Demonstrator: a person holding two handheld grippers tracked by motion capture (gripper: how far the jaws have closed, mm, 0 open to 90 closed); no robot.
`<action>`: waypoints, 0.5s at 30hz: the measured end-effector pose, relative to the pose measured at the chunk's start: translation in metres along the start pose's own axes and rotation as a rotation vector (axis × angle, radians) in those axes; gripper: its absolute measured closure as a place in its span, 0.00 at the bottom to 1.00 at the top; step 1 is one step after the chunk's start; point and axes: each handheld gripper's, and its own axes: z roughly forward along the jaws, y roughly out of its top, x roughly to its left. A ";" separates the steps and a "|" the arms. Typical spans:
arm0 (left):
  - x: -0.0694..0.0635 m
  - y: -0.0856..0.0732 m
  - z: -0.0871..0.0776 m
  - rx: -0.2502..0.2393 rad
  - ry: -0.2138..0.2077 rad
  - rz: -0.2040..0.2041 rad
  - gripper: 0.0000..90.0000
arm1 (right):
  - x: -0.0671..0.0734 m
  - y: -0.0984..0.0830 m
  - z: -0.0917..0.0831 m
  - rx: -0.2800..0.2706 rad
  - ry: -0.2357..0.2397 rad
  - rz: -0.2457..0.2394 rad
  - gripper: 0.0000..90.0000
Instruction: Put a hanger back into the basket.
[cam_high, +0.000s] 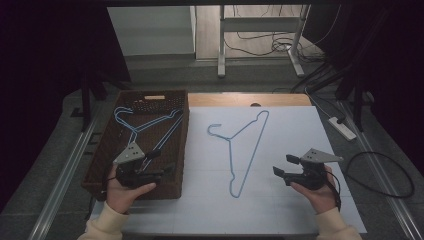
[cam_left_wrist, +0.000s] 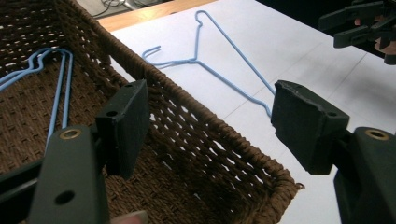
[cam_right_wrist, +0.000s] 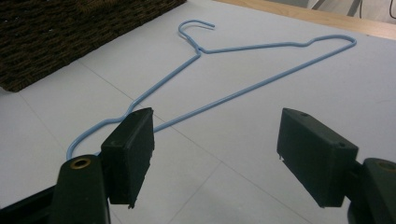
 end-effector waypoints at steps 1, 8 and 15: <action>0.001 0.000 -0.001 -0.006 0.002 -0.004 0.32 | 0.000 0.000 0.001 0.001 0.002 -0.002 0.31; -0.001 -0.002 -0.003 -0.006 0.005 0.003 0.32 | -0.001 0.000 0.002 0.000 0.002 0.006 0.31; -0.001 -0.002 -0.004 -0.006 0.007 0.002 0.32 | 0.001 0.001 0.003 0.004 0.004 -0.003 0.31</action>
